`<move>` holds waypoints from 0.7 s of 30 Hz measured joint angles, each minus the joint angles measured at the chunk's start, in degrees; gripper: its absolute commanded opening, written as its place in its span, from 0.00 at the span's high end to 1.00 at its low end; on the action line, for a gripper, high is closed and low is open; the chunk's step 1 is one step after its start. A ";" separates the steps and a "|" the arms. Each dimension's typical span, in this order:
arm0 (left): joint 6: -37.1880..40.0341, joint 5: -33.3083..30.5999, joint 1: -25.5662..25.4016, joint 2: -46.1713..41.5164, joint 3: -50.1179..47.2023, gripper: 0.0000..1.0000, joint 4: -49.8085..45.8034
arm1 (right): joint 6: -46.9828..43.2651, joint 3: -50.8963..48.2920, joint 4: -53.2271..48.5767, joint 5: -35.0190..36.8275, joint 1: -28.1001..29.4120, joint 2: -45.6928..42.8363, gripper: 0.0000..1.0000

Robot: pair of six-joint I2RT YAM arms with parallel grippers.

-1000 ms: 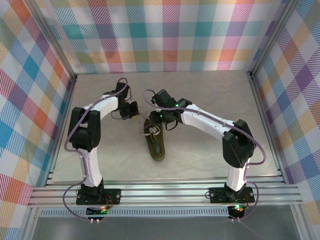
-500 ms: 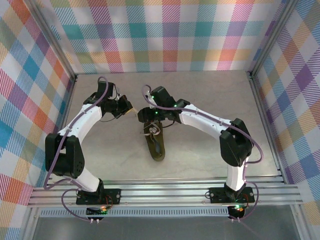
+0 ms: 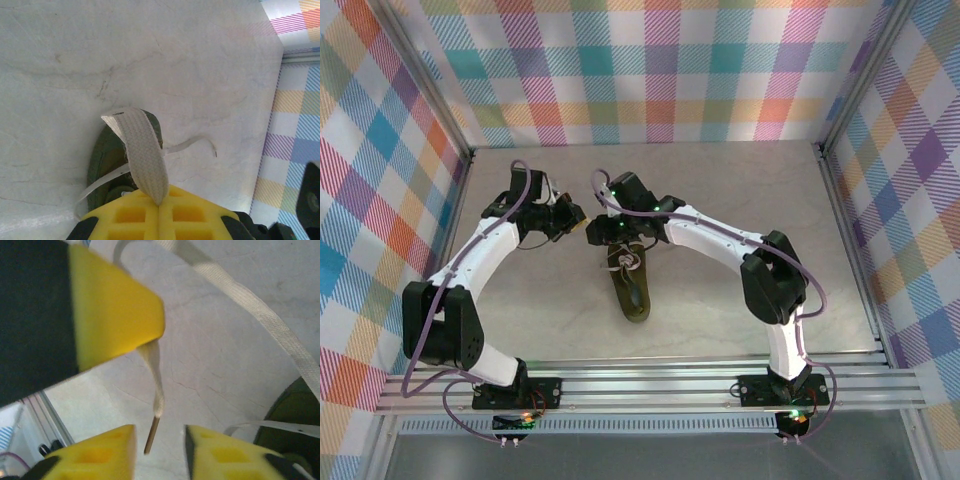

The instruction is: Tie the shoes

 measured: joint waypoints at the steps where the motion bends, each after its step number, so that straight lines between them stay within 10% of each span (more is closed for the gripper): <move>1: -0.07 0.17 0.00 -0.20 -0.09 1.00 0.09 | 0.04 0.13 0.02 0.02 0.00 0.02 0.94; 9: 6.49 1.33 0.09 -0.68 -0.28 0.71 -0.98 | -6.88 0.81 -4.50 -0.66 -0.76 -0.02 1.00; 21: 43.12 11.54 2.36 -19.82 -8.57 0.63 2.62 | -28.17 8.92 -29.57 -7.37 -7.10 -3.32 1.00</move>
